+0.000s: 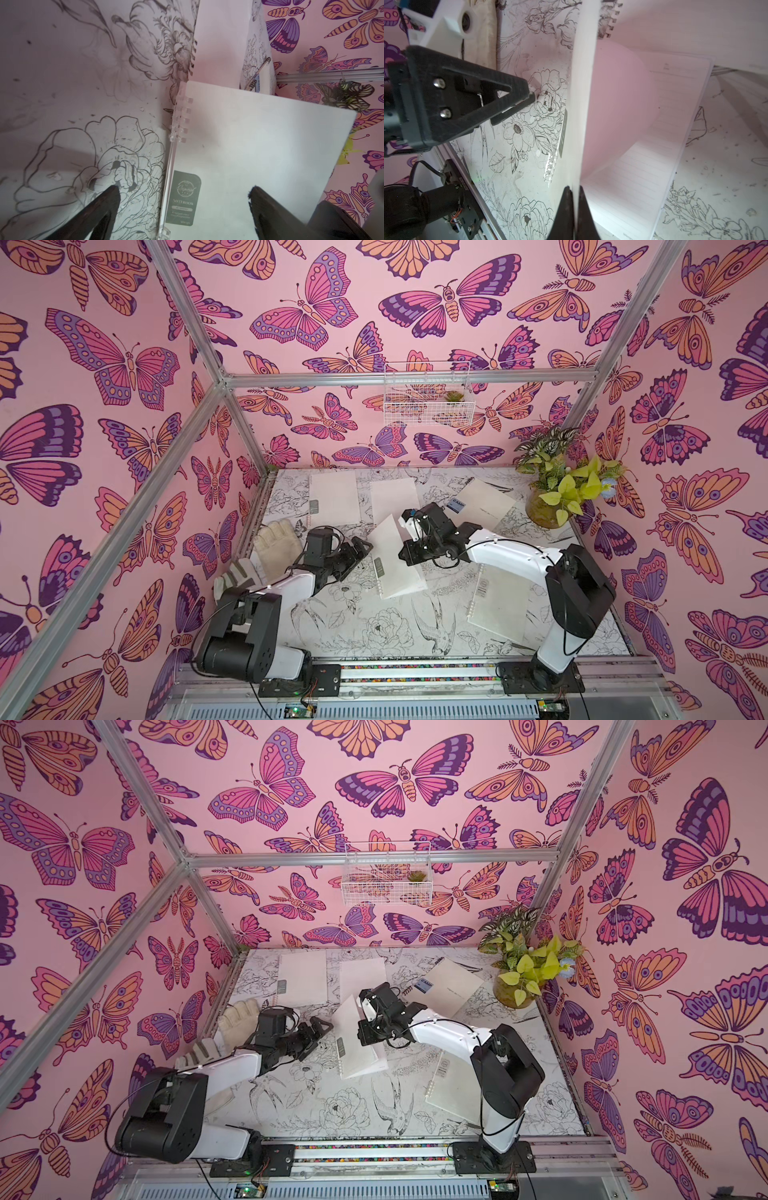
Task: Tear off pages from different notebooks
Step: Open the notebook at the center of the board.
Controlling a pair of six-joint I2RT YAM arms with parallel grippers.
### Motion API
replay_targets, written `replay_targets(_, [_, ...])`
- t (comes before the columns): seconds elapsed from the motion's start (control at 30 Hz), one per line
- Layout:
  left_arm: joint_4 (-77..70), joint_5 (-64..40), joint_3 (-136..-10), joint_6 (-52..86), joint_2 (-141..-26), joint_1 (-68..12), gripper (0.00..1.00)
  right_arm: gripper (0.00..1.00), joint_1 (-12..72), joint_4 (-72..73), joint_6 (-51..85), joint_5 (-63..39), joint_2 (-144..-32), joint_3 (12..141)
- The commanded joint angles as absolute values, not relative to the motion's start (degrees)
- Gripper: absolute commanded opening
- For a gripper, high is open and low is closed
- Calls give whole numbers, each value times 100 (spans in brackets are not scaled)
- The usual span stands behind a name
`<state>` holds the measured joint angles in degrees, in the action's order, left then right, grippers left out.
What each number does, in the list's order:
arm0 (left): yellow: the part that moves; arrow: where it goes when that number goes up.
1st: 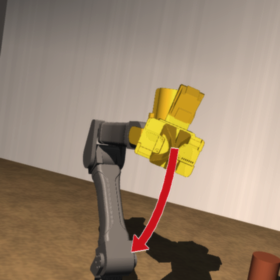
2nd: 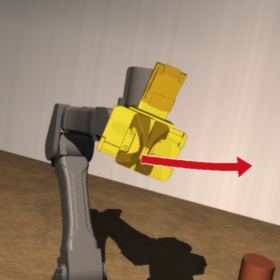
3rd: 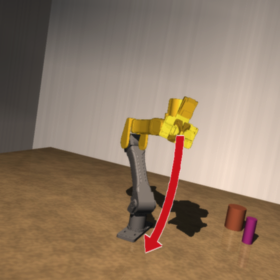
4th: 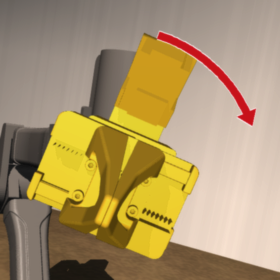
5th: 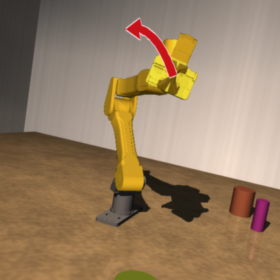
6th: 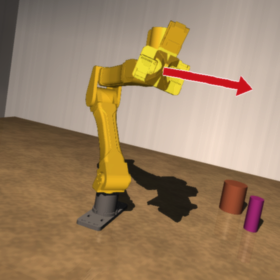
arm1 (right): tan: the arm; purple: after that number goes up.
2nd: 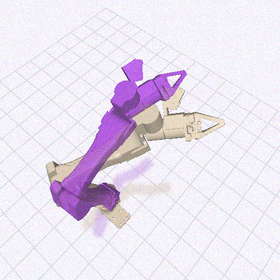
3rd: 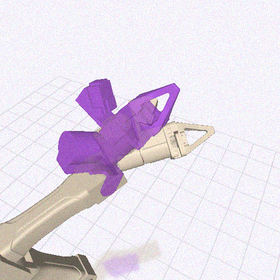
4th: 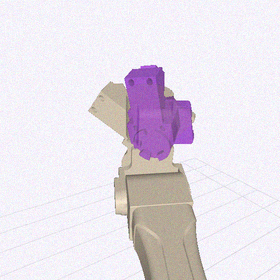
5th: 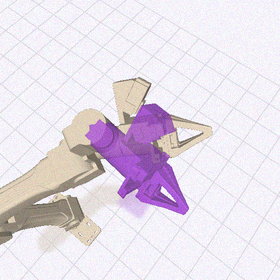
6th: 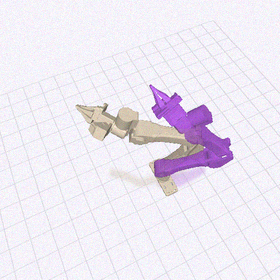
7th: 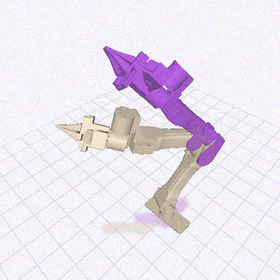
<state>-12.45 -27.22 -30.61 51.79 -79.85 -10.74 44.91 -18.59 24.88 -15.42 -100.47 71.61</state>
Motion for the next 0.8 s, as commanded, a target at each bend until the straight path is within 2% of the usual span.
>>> replay_targets(0.0, [-1002,-2461,-3241,5335,-7684,-1055,100,4,4767,-2804,2080,-698,-10036,7581])
replay_targets(0.2, [-1309,-2602,-3454,5698,-7742,-1126,100,9,5143,-3463,1907,-87,-10367,8337])
replay_targets(0.3, [-1622,-2705,-3446,5917,-7797,-1134,100,8,5357,-4018,1814,555,-10602,8840])
replay_targets(0.77, [-1775,-2550,-3466,6158,-7650,-1191,100,14,5843,-4495,1805,1105,-11236,9744])
